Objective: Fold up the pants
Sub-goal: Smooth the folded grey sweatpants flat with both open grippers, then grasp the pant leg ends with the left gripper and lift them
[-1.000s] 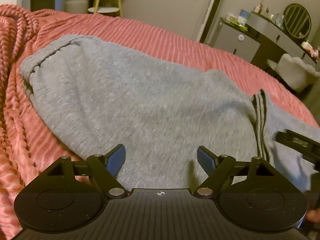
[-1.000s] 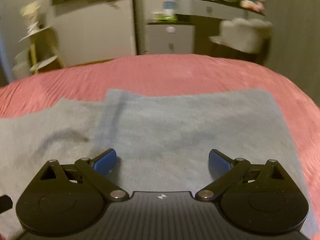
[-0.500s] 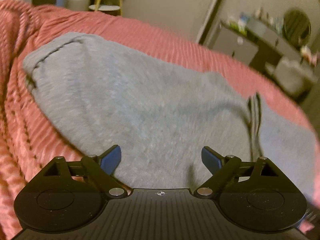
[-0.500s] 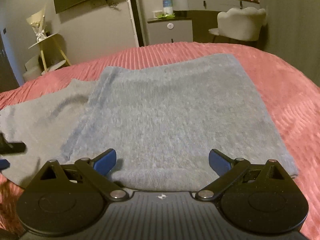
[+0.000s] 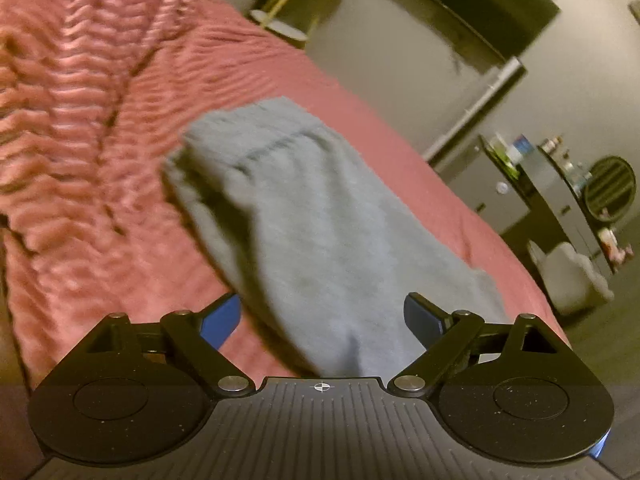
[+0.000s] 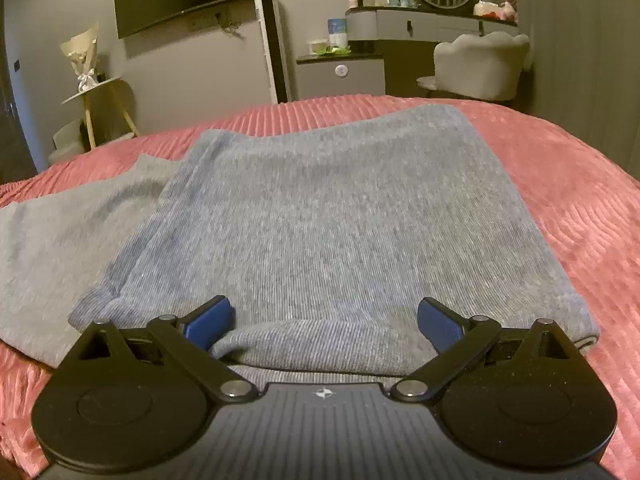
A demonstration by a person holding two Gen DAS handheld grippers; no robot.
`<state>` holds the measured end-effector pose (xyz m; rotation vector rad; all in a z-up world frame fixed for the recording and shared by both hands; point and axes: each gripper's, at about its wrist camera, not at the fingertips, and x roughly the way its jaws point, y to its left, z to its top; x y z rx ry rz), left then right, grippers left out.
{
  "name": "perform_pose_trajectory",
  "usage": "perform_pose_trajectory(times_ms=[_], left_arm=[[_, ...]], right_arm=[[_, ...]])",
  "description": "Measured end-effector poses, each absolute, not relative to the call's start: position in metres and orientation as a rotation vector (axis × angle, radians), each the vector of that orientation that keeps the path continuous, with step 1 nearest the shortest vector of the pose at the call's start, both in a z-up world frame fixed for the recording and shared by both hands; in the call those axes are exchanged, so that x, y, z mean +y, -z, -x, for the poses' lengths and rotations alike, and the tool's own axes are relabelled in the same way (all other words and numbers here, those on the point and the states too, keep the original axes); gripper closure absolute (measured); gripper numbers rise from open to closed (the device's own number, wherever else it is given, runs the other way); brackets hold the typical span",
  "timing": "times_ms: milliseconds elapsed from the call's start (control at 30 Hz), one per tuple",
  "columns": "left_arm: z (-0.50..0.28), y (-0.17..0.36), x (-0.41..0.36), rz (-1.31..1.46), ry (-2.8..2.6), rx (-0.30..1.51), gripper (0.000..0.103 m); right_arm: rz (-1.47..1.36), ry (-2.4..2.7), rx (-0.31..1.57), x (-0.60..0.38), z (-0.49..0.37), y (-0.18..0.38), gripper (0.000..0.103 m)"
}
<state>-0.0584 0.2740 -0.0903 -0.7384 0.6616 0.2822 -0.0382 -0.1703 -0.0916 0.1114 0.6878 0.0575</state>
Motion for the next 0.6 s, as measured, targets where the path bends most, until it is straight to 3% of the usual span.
perform_pose_trajectory(times_ms=[433, 600], left_arm=[[0.033, 0.124, 0.304, 0.717, -0.252, 0.68, 0.007], [0.028, 0.132, 0.321, 0.825, -0.25, 0.64, 0.006]], right_arm=[[-0.12, -0.055, 0.641, -0.169, 0.037, 0.098, 0.004], [-0.12, -0.055, 0.634, -0.169, 0.036, 0.099, 0.004]])
